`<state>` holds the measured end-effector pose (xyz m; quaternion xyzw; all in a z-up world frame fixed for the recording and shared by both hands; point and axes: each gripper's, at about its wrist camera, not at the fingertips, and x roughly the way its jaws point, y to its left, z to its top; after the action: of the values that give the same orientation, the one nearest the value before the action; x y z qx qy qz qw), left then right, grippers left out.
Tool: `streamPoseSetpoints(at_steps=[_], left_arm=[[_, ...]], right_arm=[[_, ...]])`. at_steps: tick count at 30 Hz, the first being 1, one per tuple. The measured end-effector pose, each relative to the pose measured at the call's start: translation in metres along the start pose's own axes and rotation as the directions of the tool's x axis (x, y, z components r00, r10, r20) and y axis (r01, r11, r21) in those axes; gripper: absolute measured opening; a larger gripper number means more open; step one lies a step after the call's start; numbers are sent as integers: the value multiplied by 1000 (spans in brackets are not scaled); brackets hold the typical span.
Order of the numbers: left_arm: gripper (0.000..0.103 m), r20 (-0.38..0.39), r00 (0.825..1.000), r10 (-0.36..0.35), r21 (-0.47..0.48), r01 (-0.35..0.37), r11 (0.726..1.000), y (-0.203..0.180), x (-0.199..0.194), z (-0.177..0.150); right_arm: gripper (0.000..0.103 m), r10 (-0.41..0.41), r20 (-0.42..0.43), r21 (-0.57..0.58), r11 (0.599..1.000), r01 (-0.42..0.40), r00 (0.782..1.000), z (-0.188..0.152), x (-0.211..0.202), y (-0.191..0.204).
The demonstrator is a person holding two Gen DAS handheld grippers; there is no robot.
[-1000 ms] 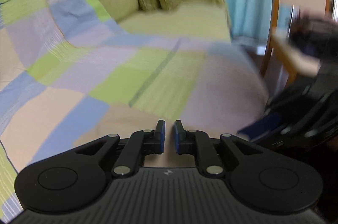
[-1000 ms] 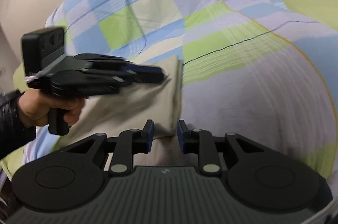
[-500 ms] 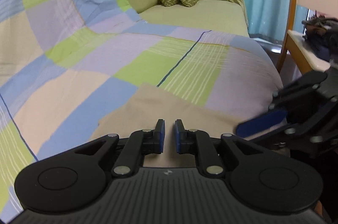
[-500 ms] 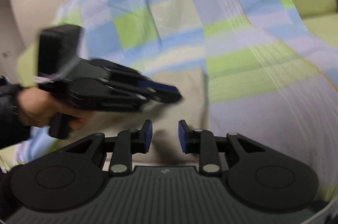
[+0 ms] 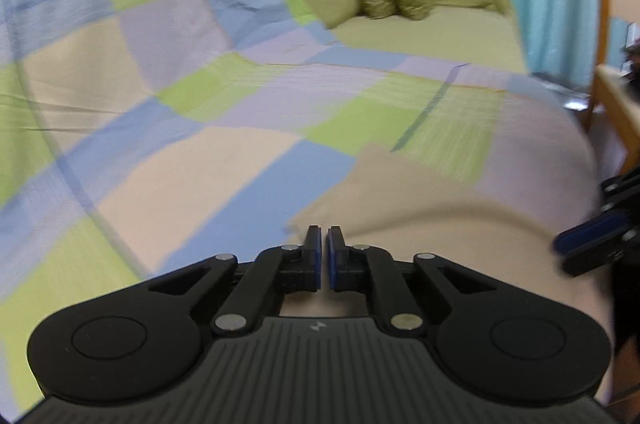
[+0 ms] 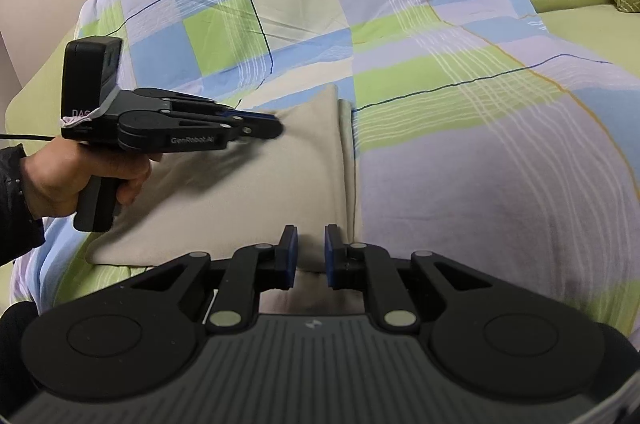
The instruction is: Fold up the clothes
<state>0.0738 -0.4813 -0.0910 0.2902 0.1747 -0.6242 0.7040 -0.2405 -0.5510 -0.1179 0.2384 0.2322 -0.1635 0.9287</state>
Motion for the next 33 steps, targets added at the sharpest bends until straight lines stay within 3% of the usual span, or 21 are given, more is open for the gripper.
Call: streamPoseSetpoints(at_steps=[2, 7, 9, 12, 15, 18, 22, 25, 27, 28, 33], left_arm=[[10, 17, 999, 48, -31, -48, 998, 8, -20, -5], [10, 56, 998, -14, -54, 17, 998, -5, -36, -12], [10, 25, 999, -35, -21, 36, 999, -11, -26, -21], [11, 27, 999, -24, -17, 25, 1000, -3, -18, -35], [9, 19, 998, 59, -104, -56, 993, 34, -24, -42], [9, 14, 995, 102, -140, -99, 985, 44, -34, -41], [9, 82, 995, 52, -127, -41, 991, 20, -42, -32], [10, 67, 997, 27, -86, -21, 996, 2, -33, -41], [10, 71, 997, 44, -129, -35, 991, 11, -35, -55], [7, 68, 995, 79, -172, -66, 983, 25, -42, -62], [8, 12, 977, 212, -217, -204, 955, 64, -60, -81]], right_arm=[[12, 5, 3, 1, 1000, -5, 1000, -1, -1, -1], [17, -8, 8, -23, 1000, 8, 1000, -2, 1, 5], [18, -12, 8, -33, 999, 13, 1000, -2, 2, 7], [18, -11, 7, -32, 999, 11, 1000, -2, 2, 8], [18, -6, 6, -27, 1000, 6, 1000, -2, 2, 7], [19, -10, 7, -29, 1000, 10, 1000, -2, 2, 9], [19, -21, 10, -41, 999, 22, 1000, -2, 4, 12], [20, -24, 10, -46, 999, 24, 1000, -3, 4, 13], [20, -22, 9, -46, 999, 22, 1000, -3, 3, 12], [20, -21, 9, -46, 999, 21, 1000, -3, 3, 12], [20, -30, 8, -57, 998, 30, 1000, -3, 4, 13]])
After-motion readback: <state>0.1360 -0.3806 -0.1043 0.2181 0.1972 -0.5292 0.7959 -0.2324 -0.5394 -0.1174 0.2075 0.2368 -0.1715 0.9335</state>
